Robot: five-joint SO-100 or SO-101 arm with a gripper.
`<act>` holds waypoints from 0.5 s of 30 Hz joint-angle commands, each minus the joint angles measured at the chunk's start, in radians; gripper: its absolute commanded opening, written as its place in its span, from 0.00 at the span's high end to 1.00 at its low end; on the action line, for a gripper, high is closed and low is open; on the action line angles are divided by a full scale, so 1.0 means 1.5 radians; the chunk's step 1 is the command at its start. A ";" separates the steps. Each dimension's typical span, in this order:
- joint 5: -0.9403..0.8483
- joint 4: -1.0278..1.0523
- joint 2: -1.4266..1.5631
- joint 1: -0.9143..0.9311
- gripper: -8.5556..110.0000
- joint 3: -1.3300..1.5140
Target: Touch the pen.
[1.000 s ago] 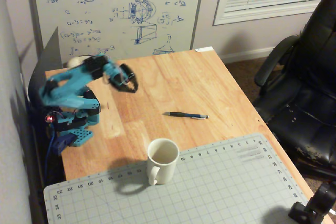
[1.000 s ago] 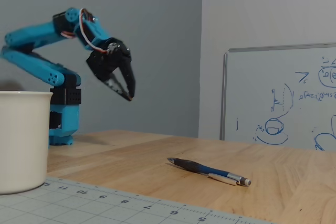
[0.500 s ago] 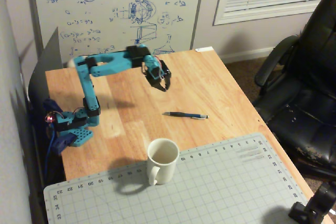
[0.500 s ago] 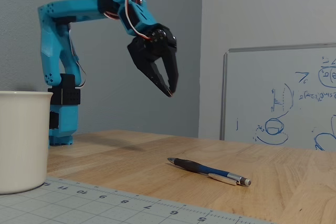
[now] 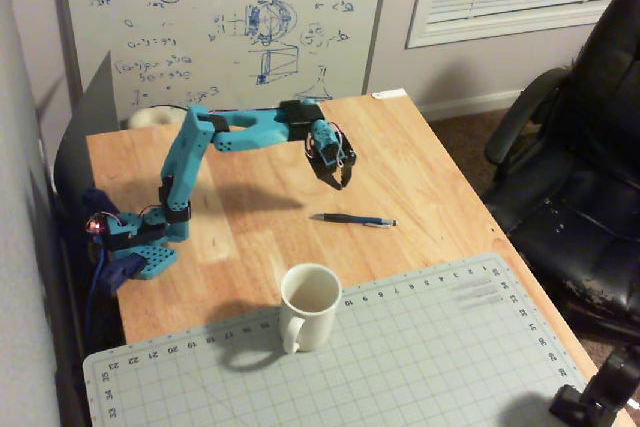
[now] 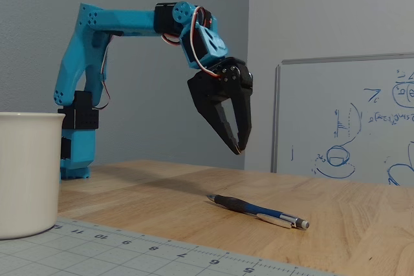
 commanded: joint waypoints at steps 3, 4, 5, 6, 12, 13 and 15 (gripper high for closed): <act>-0.012 -0.013 -0.034 0.038 0.92 -0.111; -0.012 -0.013 -0.043 0.040 0.92 -0.117; -0.012 -0.013 -0.051 0.041 0.92 -0.120; -0.012 -0.013 -0.059 0.041 0.92 -0.121; -0.003 -0.013 -0.095 0.041 0.92 -0.121; -0.003 -0.013 -0.102 0.041 0.92 -0.121; -0.002 -0.013 -0.117 0.036 0.92 -0.121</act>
